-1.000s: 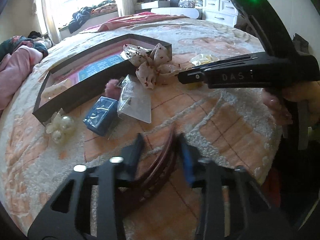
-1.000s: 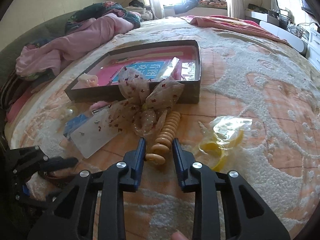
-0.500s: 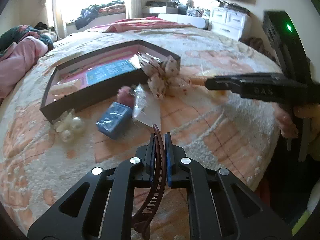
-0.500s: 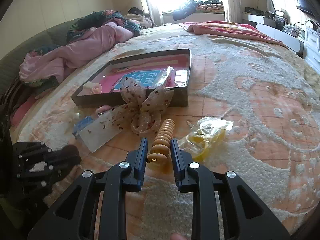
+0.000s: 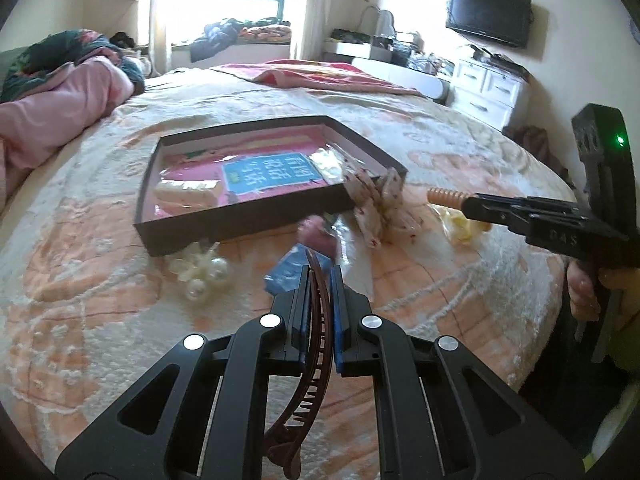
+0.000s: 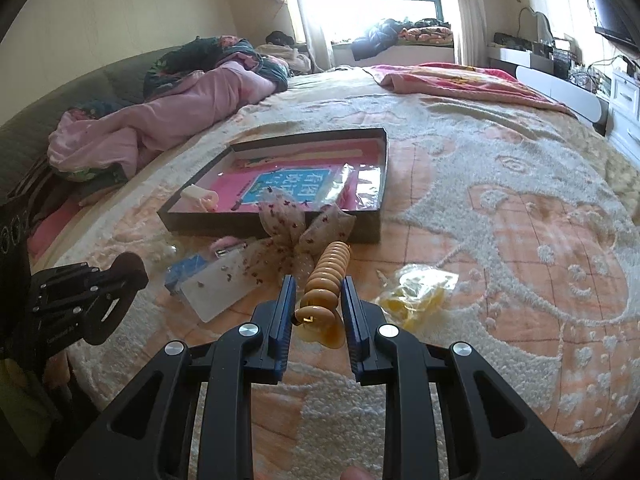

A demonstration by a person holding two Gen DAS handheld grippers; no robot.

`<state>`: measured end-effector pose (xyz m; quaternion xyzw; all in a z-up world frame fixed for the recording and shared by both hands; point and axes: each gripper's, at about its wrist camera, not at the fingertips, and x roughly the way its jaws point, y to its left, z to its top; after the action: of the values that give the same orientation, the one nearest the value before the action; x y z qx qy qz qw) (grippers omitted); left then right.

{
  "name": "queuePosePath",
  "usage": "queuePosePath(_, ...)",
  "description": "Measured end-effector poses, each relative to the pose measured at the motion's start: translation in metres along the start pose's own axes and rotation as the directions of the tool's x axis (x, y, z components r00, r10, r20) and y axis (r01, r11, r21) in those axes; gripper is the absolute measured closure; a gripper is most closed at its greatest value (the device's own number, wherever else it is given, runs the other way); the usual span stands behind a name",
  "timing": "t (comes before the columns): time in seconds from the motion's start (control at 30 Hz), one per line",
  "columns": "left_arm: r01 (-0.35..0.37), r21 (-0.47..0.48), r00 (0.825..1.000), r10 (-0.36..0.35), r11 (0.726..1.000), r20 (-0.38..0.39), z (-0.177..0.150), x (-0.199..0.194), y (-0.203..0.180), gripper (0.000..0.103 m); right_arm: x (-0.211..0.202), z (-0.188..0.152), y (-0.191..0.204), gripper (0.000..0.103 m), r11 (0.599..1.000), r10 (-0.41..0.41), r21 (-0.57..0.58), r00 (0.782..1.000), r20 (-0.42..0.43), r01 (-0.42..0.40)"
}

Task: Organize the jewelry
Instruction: 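Carry the brown clip with the left tool while the right tool carries the hair tie over the tray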

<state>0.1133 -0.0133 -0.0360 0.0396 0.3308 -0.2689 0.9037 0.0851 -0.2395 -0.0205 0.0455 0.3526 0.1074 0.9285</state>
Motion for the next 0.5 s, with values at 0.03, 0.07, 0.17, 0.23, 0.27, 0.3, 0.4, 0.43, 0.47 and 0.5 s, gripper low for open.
queuePosePath(0.03,-0.009,-0.007,1.0,0.009,1.0,0.0,0.001,0.0,0.002,0.099,0.0,0.001,0.002,0.081,1.0,0.001,-0.004,1.0,0.002,-0.001)
queuePosePath(0.07,-0.012,-0.015,1.0,0.012,1.0,0.001,0.002,0.0,0.004,0.099,0.001,0.002,0.003,0.081,1.0,0.003,-0.006,1.0,0.005,-0.003)
queuePosePath(0.17,-0.023,-0.048,1.0,0.024,0.999,0.011,0.005,-0.002,0.013,0.099,0.002,0.007,0.01,0.081,1.0,0.015,-0.023,1.0,0.021,-0.015)
queuePosePath(0.23,-0.032,-0.062,0.999,0.033,0.998,0.014,0.007,-0.002,0.019,0.099,0.002,0.01,0.015,0.081,0.999,0.016,-0.039,0.999,0.028,-0.015)
queuePosePath(0.27,-0.039,-0.066,0.999,0.04,0.997,0.014,0.007,-0.002,0.021,0.099,0.003,0.012,0.018,0.081,0.999,0.018,-0.05,0.999,0.031,-0.016)
queuePosePath(0.3,-0.044,-0.071,0.999,0.046,0.996,0.014,0.008,-0.003,0.023,0.099,0.005,0.014,0.02,0.081,0.998,0.022,-0.055,0.999,0.032,-0.02)
queuePosePath(0.4,-0.057,-0.089,0.998,0.059,0.994,0.02,0.012,-0.002,0.03,0.099,0.01,0.02,0.026,0.081,0.997,0.031,-0.068,0.999,0.034,-0.029)
queuePosePath(0.43,-0.062,-0.095,0.998,0.065,0.993,0.023,0.013,-0.002,0.032,0.099,0.012,0.022,0.027,0.081,0.997,0.035,-0.071,0.999,0.036,-0.032)
queuePosePath(0.47,-0.065,-0.1,0.997,0.068,0.993,0.025,0.014,-0.003,0.034,0.099,0.014,0.024,0.029,0.081,0.997,0.039,-0.072,0.998,0.038,-0.036)
queuePosePath(0.5,-0.072,-0.105,0.997,0.075,0.992,0.027,0.016,-0.002,0.036,0.099,0.016,0.027,0.031,0.081,0.997,0.043,-0.073,0.998,0.04,-0.041)
